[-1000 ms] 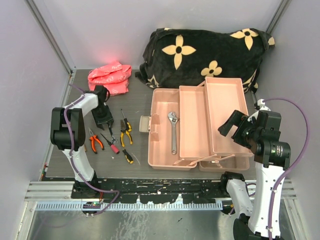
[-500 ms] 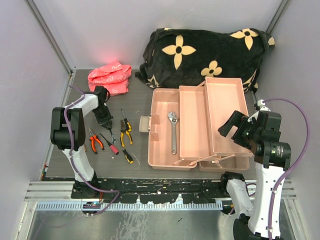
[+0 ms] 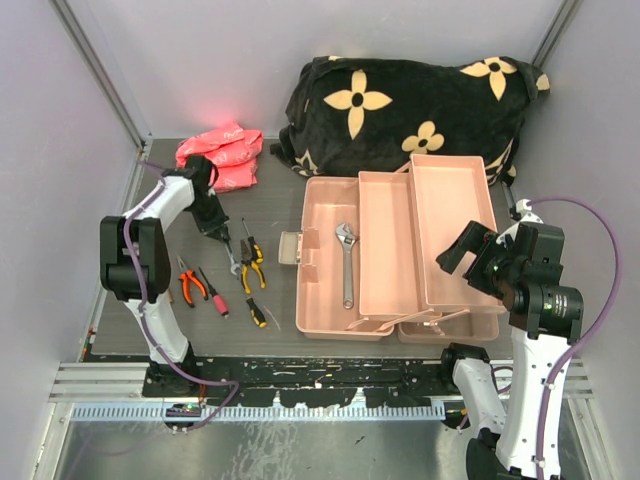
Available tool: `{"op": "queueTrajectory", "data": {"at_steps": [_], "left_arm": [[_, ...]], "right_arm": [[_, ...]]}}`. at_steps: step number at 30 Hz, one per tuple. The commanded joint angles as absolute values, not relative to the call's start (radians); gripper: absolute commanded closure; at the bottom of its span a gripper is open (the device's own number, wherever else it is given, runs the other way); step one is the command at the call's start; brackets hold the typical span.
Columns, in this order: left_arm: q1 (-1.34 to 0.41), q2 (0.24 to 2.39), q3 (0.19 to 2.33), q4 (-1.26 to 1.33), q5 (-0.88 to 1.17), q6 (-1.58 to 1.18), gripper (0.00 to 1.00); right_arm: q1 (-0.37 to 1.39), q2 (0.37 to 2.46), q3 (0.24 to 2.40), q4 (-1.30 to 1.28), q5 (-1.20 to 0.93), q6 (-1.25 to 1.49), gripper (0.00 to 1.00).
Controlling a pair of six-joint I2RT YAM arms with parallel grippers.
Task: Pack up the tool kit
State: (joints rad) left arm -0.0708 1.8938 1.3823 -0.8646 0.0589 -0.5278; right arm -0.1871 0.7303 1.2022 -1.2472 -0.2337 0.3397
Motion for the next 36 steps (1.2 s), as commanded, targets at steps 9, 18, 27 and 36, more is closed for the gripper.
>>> {"op": "queueTrajectory", "data": {"at_steps": [9,18,27,36], "left_arm": [[-0.120,1.743,1.784,-0.960,0.283,-0.536,1.00],[-0.440,1.724,1.908,-0.829,0.381,-0.665,1.00],[-0.641,1.762,1.752,-0.757,0.319,-0.706,1.00],[-0.717,1.802,1.659,-0.745,0.277,-0.701,1.00]], "right_arm": [[-0.184,0.710,1.190,-1.186,-0.252,0.352,0.00],[-0.184,0.709,1.197,-1.187,-0.250,0.357,0.00],[-0.184,0.689,1.194,-1.203,-0.242,0.359,0.00],[-0.185,0.676,1.182,-1.217,-0.240,0.354,0.00]]}}
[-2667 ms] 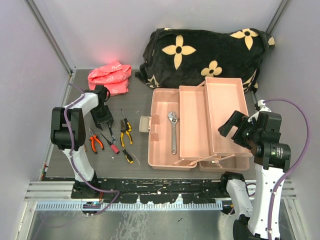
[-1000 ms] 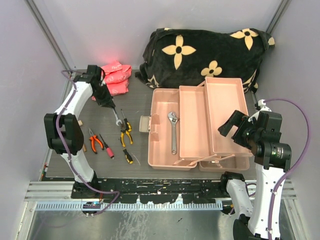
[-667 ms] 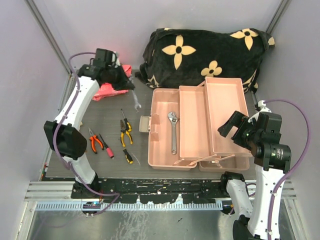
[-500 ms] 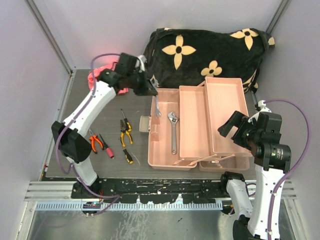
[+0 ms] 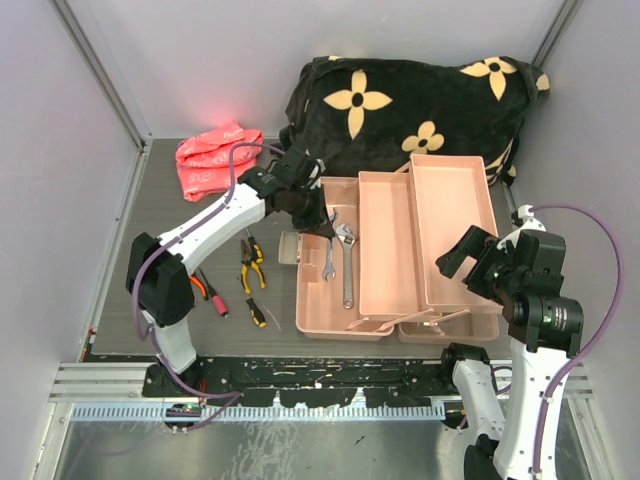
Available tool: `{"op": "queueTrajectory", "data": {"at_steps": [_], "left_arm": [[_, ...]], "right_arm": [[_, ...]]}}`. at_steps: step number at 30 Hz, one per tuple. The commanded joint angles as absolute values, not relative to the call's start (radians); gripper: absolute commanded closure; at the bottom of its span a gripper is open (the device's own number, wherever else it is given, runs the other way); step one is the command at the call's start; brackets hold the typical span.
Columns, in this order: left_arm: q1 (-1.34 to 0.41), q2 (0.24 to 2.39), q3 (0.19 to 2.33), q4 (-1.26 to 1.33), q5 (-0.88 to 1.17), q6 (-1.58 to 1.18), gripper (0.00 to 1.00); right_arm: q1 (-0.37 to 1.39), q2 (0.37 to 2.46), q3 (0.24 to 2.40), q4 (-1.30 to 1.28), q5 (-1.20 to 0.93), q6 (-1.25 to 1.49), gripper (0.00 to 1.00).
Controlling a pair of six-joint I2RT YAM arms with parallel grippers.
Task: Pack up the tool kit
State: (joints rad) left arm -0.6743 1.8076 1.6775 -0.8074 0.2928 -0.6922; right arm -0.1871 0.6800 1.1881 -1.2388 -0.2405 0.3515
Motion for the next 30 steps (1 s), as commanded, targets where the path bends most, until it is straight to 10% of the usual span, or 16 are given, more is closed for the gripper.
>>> {"op": "queueTrajectory", "data": {"at_steps": [1,14,21,30], "left_arm": [[-0.729,1.804,1.647,-0.736,0.274,-0.705,1.00],[-0.787,1.917,1.608,-0.673,0.183,-0.724,0.99],[-0.798,1.937,1.597,-0.659,0.163,-0.721,0.77],[-0.801,1.923,1.599,-0.653,0.166,-0.729,0.74]], "right_arm": [[-0.185,0.676,1.184,-1.216,-0.242,0.353,0.00],[-0.185,0.664,1.223,-1.274,-0.222,0.330,0.00],[-0.184,0.649,1.227,-1.295,-0.220,0.333,0.00],[-0.185,0.657,1.236,-1.295,-0.220,0.334,0.00]]}}
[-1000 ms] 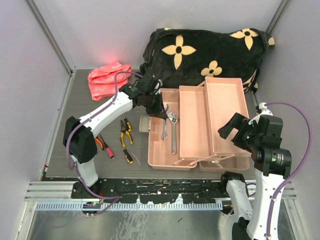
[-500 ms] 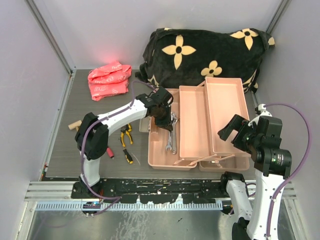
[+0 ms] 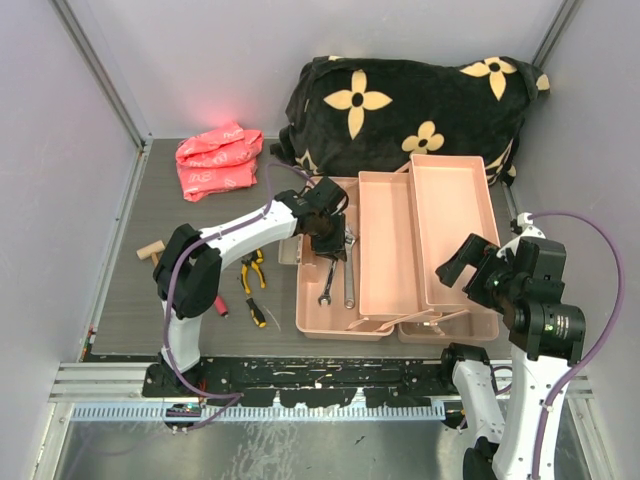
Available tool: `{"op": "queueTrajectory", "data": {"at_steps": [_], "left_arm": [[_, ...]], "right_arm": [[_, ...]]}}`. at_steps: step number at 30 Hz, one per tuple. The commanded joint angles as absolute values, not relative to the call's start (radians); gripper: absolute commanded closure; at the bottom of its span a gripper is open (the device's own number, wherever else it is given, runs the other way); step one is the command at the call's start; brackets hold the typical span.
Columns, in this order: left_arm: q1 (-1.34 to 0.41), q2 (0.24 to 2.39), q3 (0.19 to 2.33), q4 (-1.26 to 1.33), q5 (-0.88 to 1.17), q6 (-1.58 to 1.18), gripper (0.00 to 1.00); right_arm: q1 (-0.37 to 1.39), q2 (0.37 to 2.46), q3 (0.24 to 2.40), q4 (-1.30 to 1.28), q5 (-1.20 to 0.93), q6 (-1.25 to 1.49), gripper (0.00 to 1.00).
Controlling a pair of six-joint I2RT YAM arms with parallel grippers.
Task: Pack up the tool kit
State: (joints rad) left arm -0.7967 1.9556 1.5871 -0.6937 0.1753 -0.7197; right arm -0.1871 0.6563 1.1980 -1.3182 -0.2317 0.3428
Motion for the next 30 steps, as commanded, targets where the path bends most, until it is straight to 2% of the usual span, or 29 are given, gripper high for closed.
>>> {"op": "queueTrajectory", "data": {"at_steps": [1,7,11,13,19,30], "left_arm": [[-0.799,1.917,1.613,-0.653,0.164,-0.727,0.74],[-0.715,1.863,1.799,-0.657,0.150,-0.672,0.72],[-0.566,1.844,1.897,-0.669,0.100,-0.599,0.58],[-0.481,1.849,1.907,-0.683,0.096,-0.588,0.55],[-0.317,1.901,1.771,-0.697,0.219,-0.579,0.52],[-0.303,1.877,1.366,-0.483,0.421,-0.688,0.45]], "right_arm": [[-0.185,0.658,1.235,-1.295,-0.221,0.334,0.00],[-0.184,0.669,1.235,-1.292,-0.221,0.334,0.00],[-0.184,0.682,1.249,-1.292,-0.221,0.337,0.00],[-0.186,0.687,1.257,-1.292,-0.221,0.340,0.00],[-0.185,0.709,1.273,-1.289,-0.233,0.346,0.00],[-0.185,0.740,1.346,-1.352,-0.226,0.327,0.00]]}}
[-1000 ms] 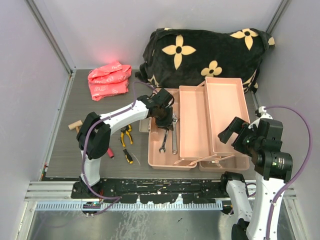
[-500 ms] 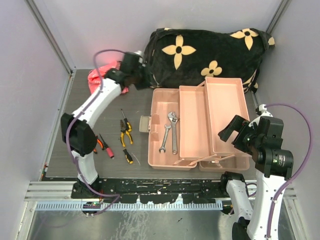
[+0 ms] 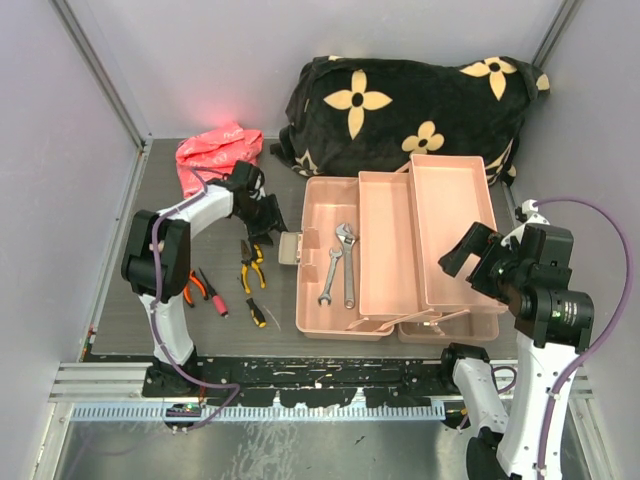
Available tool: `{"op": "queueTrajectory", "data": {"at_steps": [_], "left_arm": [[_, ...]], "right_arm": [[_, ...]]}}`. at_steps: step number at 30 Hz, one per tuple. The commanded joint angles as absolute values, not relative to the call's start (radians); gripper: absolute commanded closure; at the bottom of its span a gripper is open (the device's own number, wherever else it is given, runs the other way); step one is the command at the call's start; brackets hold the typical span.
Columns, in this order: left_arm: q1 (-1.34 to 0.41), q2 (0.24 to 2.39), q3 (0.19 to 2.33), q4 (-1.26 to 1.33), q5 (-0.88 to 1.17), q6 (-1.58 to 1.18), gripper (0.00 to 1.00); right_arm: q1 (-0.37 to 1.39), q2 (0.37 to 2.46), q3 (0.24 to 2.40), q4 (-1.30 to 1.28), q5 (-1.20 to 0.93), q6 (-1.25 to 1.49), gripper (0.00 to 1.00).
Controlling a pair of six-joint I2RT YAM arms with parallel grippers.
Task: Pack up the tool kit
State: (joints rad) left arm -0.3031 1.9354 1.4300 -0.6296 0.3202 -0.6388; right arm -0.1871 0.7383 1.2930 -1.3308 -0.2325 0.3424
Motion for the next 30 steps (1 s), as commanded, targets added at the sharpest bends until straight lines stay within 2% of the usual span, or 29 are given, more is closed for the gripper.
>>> {"op": "queueTrajectory", "data": {"at_steps": [1,13,22,30], "left_arm": [[-0.303,1.872,1.343,-0.463,0.430,-0.698,0.45],[-0.302,1.907,1.231,-0.310,0.551,-0.810,0.43],[-0.304,1.988,1.308,-0.296,0.634,-0.832,0.43],[-0.305,2.090,1.409,-0.394,0.683,-0.786,0.44]], "right_arm": [[-0.185,0.738,1.349,-1.358,-0.227,0.327,0.00],[-0.184,0.720,1.362,-1.389,-0.235,0.337,0.00],[-0.184,0.719,1.361,-1.392,-0.237,0.343,0.00],[-0.184,0.754,1.384,-1.392,-0.244,0.339,0.00]]}}
